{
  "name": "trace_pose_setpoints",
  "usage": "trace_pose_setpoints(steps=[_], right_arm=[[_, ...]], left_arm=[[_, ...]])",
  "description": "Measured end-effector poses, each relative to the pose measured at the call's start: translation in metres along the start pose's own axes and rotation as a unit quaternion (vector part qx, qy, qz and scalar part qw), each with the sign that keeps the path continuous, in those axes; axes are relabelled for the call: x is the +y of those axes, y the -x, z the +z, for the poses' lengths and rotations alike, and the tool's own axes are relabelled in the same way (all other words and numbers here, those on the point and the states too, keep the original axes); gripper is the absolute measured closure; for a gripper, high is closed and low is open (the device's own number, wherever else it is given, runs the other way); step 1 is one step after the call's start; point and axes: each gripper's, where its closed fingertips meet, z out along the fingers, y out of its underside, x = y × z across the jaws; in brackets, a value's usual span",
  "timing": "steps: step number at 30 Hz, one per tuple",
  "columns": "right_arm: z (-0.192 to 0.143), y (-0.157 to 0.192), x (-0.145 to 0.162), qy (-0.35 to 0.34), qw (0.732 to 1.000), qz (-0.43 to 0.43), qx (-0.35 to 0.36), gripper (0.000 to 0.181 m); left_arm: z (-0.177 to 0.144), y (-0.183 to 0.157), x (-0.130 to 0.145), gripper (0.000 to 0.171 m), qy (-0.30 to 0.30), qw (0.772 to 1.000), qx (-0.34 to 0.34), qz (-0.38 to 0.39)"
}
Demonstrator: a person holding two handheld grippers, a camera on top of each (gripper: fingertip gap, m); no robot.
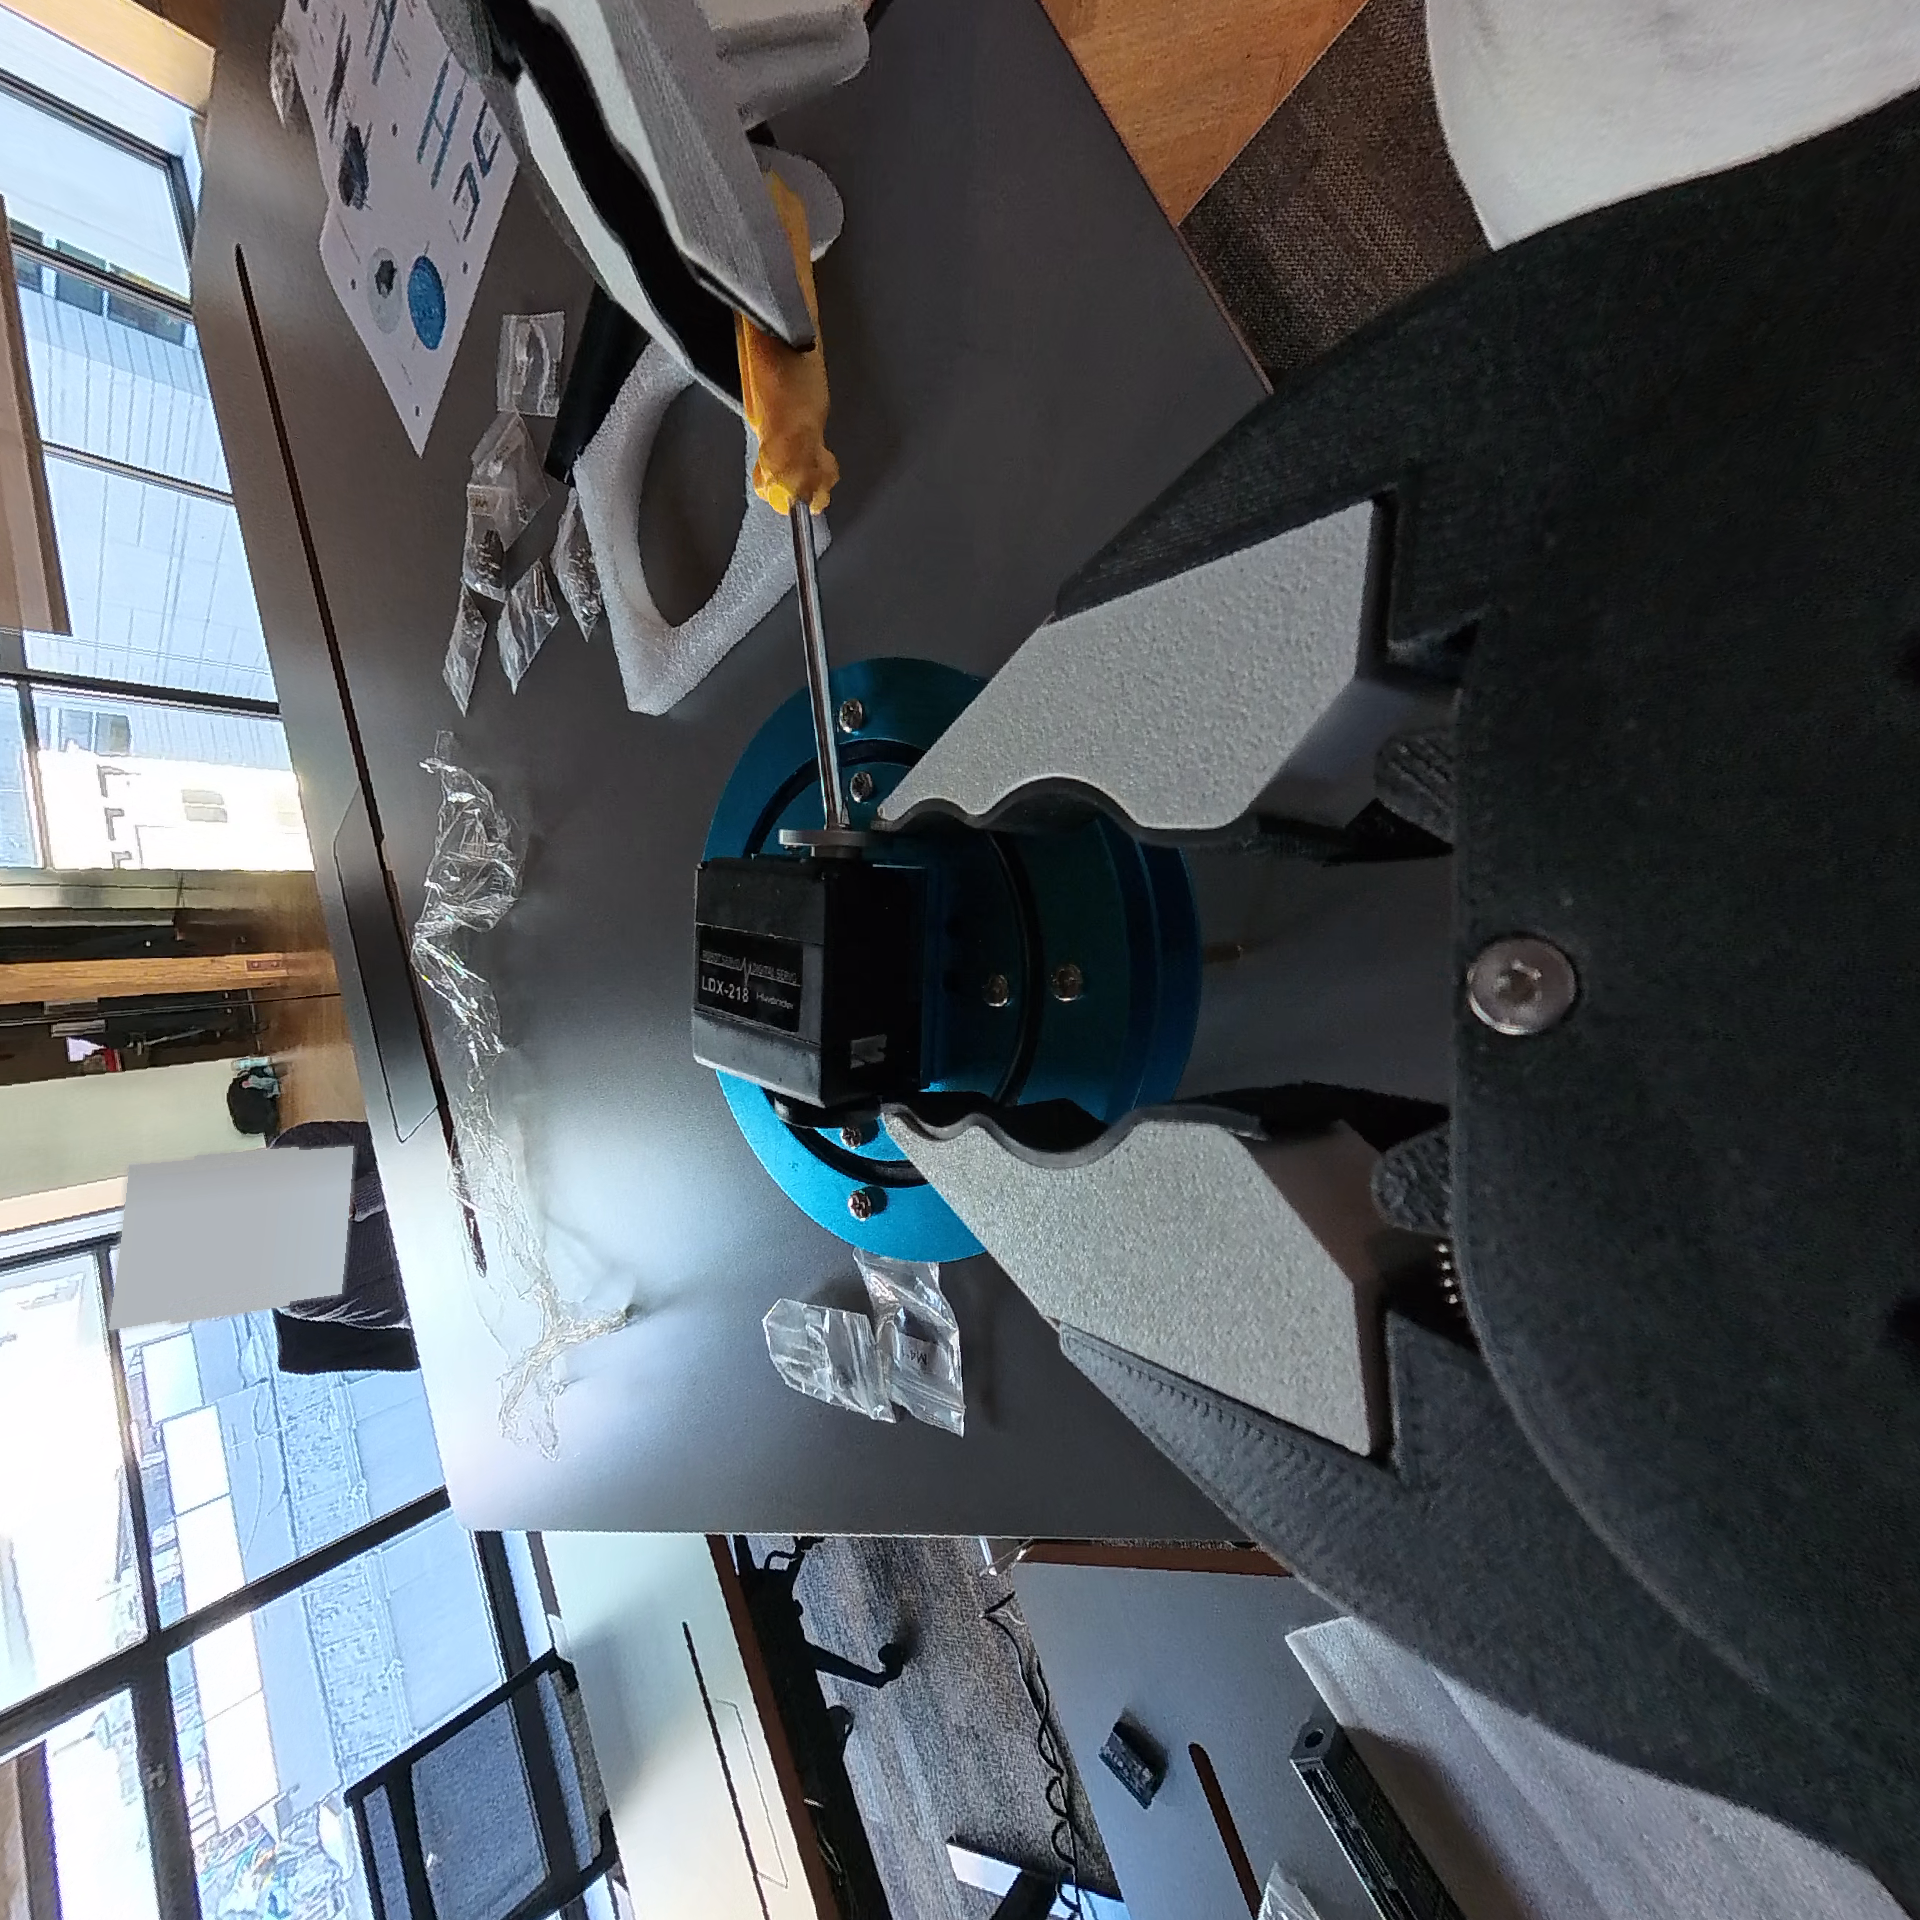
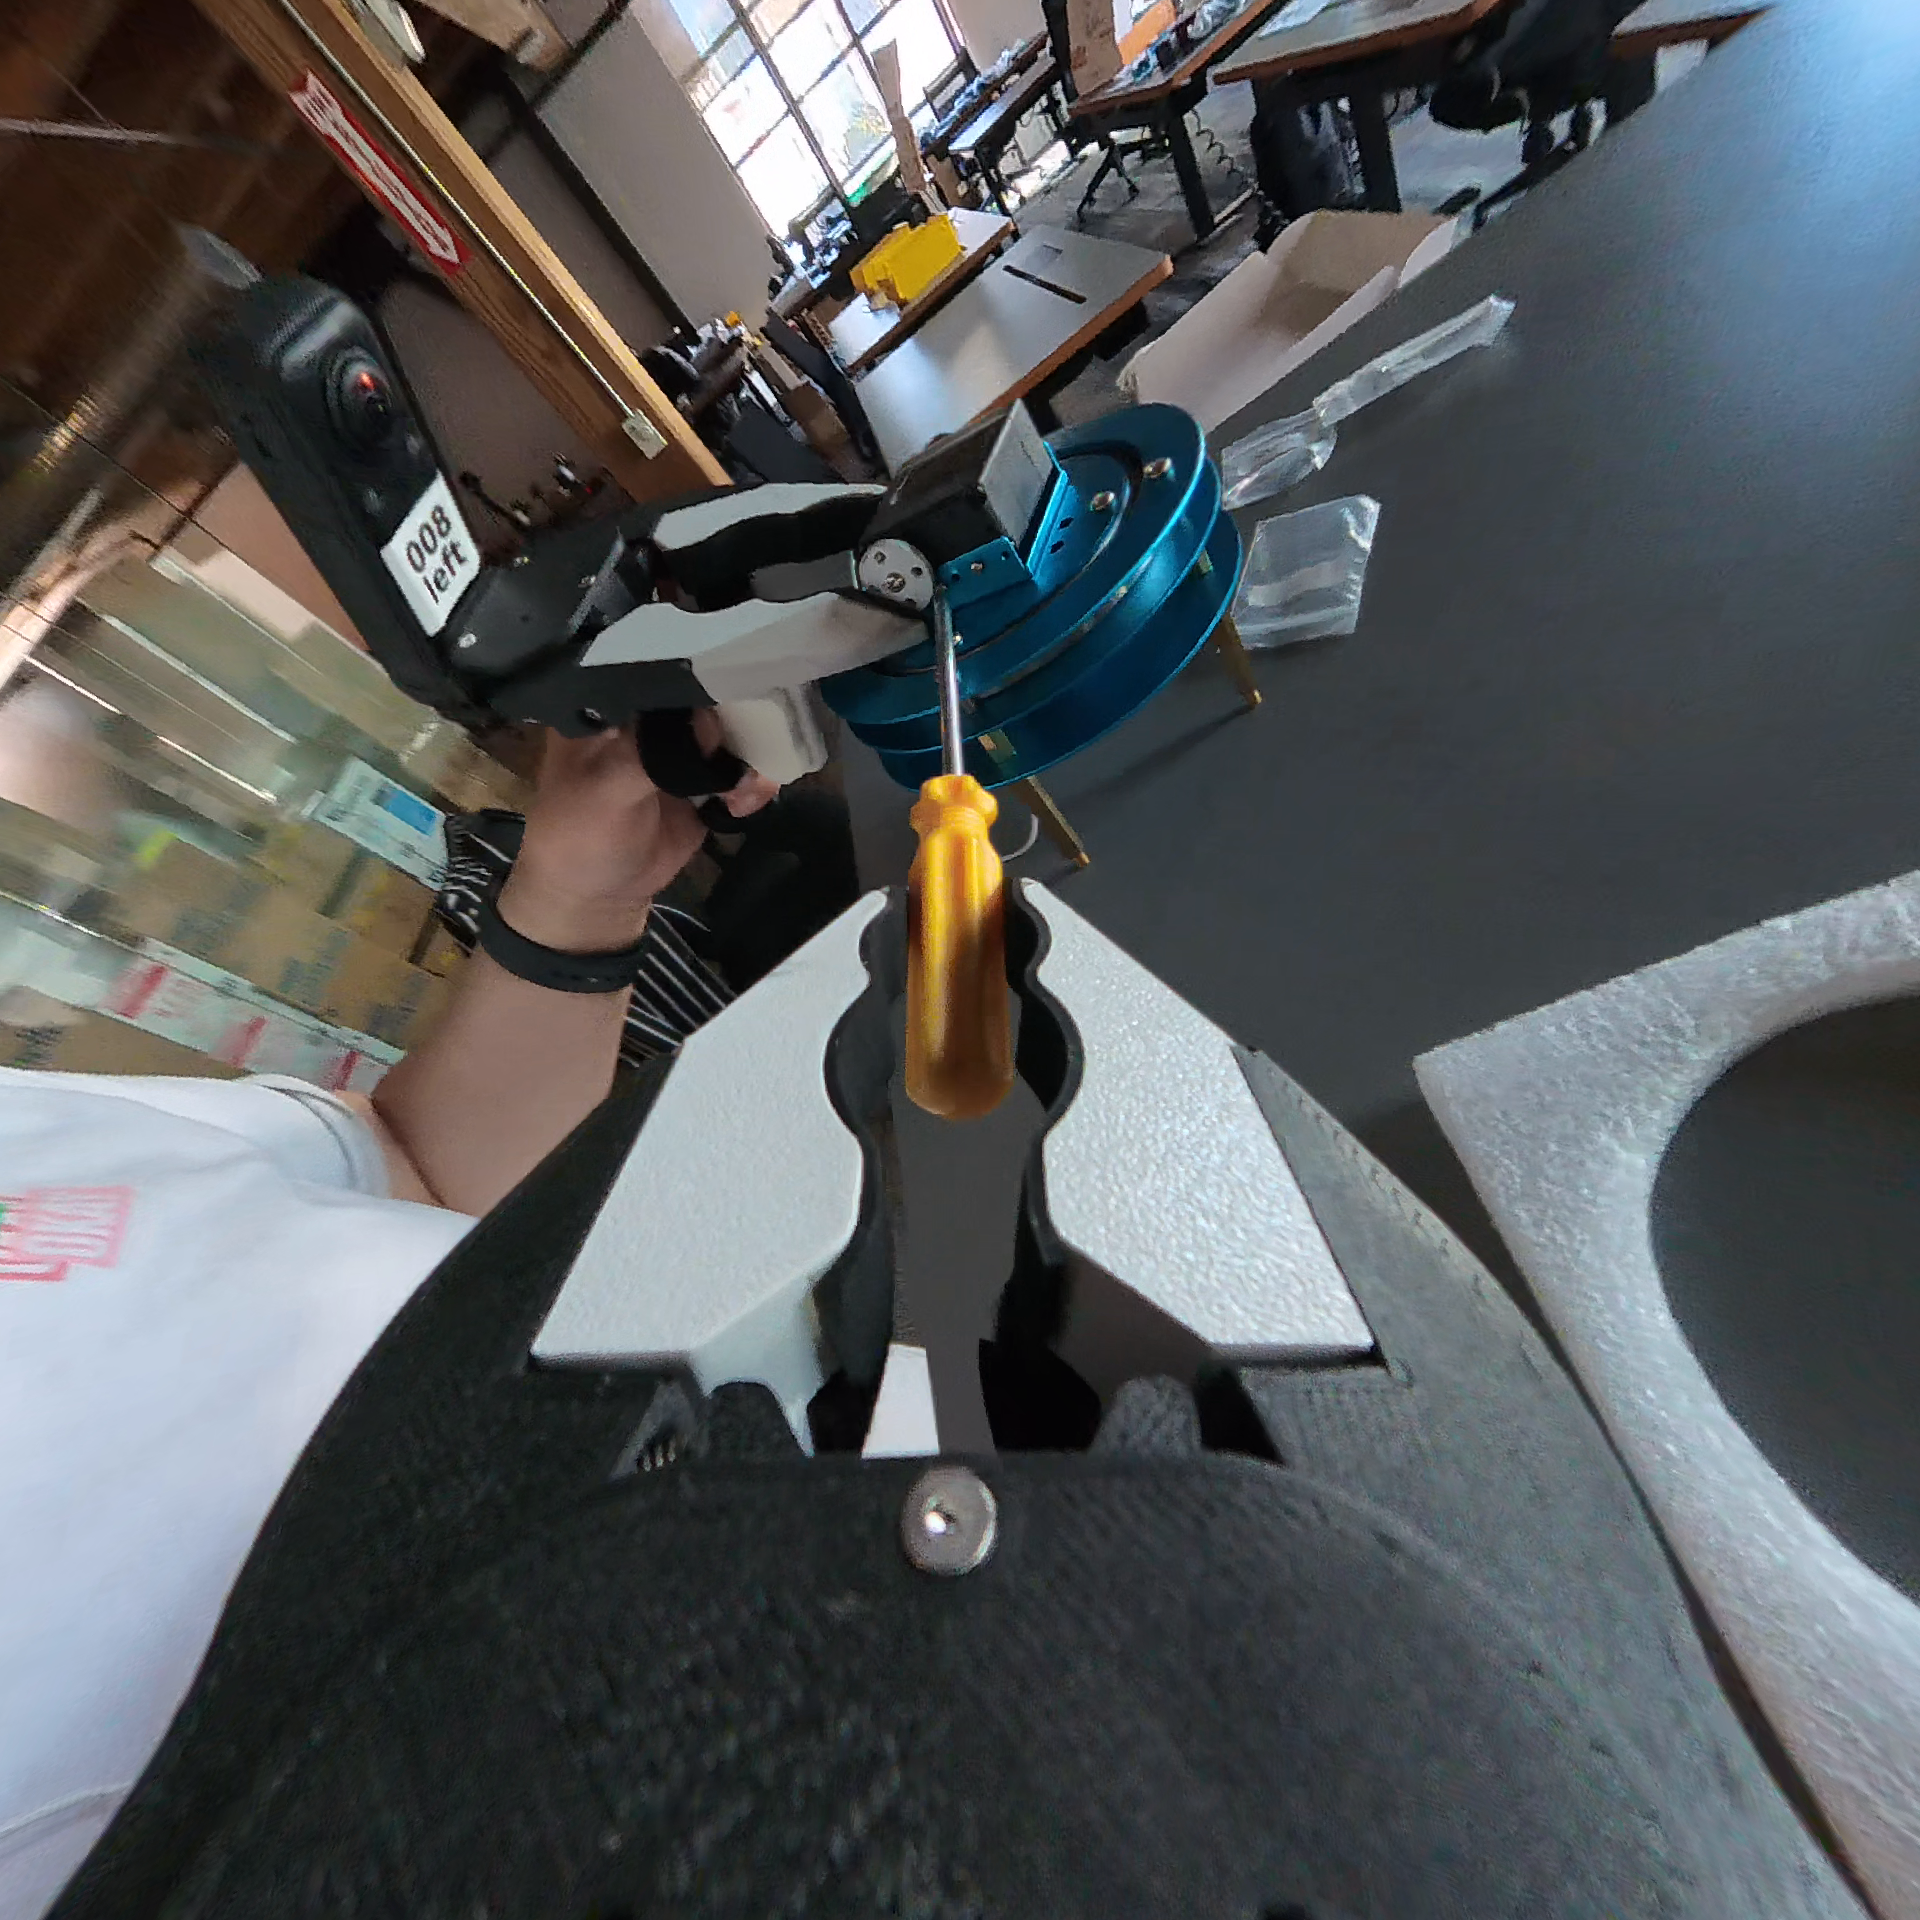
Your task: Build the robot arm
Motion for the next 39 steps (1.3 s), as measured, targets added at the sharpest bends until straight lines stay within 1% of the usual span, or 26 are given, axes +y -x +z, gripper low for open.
trace_pose_setpoints(steps=[6,8,12,16,18,24,31,33,36,39], right_arm=[[0.001,-0.003,-0.003,-0.01,0.999,0.032,-0.004,0.165],[0.002,-0.003,0.0,-0.004,0.999,0.04,-0.007,0.165],[0.004,-0.002,0.002,0.003,0.996,0.083,-0.03,0.165],[0.003,0.001,0.0,0.001,0.983,0.169,-0.077,0.165],[0.004,0.0,0.001,0.004,0.977,0.194,-0.087,0.165],[0.002,-0.001,-0.004,0.005,0.975,0.204,-0.087,0.165],[0.003,-0.004,0.0,0.015,0.952,0.279,-0.122,0.165],[0.003,-0.006,-0.003,0.01,0.963,0.246,-0.112,0.165],[0.001,-0.008,-0.01,0.002,0.983,0.161,-0.088,0.165],[-0.001,-0.008,-0.019,-0.009,0.996,0.068,-0.064,0.165]], left_arm=[[0.0,0.002,0.0,0.124,-0.003,1.0,-0.006,0.0],[0.001,0.002,0.0,0.124,-0.003,1.0,-0.006,0.0],[0.001,0.004,0.0,0.124,-0.009,1.0,-0.01,-0.001],[0.001,0.004,0.0,0.124,-0.017,1.0,-0.01,-0.001],[0.001,0.004,0.0,0.124,-0.018,1.0,-0.009,0.001],[0.001,0.004,0.0,0.124,-0.021,1.0,-0.004,0.004],[0.0,0.004,0.0,0.124,-0.023,1.0,0.0,0.006],[0.0,0.004,0.0,0.124,-0.025,1.0,0.0,0.005],[0.0,0.004,0.0,0.124,-0.026,1.0,0.002,0.005],[0.0,0.005,0.0,0.124,-0.025,1.0,0.003,0.006]])
